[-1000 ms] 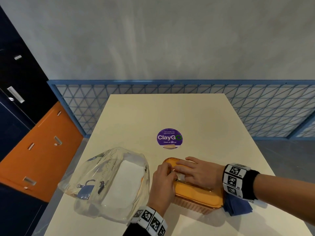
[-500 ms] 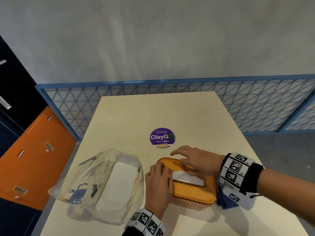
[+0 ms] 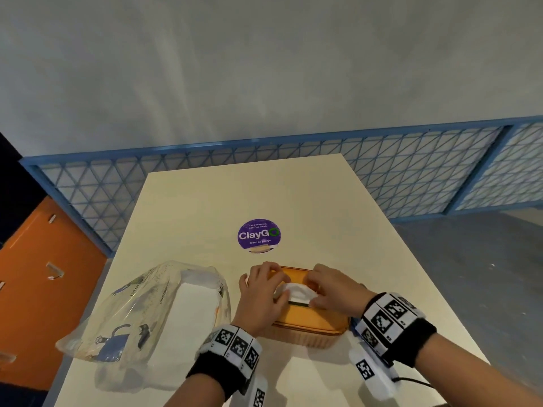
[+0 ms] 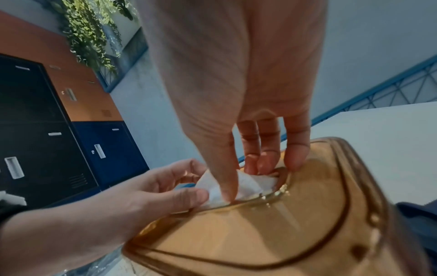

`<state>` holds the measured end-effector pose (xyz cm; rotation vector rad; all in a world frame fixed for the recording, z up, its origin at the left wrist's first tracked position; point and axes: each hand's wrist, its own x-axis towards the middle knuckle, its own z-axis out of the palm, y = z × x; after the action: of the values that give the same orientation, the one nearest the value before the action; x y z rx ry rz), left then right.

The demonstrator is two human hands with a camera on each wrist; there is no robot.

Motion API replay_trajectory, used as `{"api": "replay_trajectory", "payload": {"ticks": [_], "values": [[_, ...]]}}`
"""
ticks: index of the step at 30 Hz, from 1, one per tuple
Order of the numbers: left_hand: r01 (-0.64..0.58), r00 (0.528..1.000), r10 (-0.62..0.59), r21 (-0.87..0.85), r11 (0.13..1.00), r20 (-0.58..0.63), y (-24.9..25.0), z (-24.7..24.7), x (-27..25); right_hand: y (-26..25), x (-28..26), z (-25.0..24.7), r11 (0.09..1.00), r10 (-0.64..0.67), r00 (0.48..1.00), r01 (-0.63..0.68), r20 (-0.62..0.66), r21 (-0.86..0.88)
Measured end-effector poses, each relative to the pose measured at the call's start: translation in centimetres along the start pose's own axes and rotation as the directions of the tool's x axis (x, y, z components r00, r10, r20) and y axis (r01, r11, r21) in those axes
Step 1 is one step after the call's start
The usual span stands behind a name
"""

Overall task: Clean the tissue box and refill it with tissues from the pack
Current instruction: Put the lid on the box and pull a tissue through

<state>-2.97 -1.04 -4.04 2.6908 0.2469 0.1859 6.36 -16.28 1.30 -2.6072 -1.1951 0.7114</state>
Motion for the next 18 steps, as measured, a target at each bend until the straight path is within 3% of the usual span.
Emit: {"api": "replay_trajectory", "payload": {"ticks": [8,11,15,18], "values": [[0.164,0.985,-0.169,-0.116,0.980,-0.035,0.6,-0.4,0.2,-1.4,2.1,-0.7,0.999,-0.015,0.998,0.012,-0.057,-0.053],[0.145,0.986,-0.160,-0.228,0.963,-0.045,0.7,-1.2,0.4,-1.9,2.3,-1.4,0.999,-0.051,0.998,0.050,-0.044,-0.017],[0.094,0.992,-0.066,-0.293,0.951,0.103,1.0,-3.3,0.9,-1.8,1.7,-2.2,0.986,-0.062,0.997,0.069,-0.047,0.151],[0.053,0.961,-0.012,-0.141,0.989,0.276,0.8,-4.6,1.7,-1.6,1.3,-2.6,0.983,-0.036,0.999,0.039,-0.018,0.182]]}}
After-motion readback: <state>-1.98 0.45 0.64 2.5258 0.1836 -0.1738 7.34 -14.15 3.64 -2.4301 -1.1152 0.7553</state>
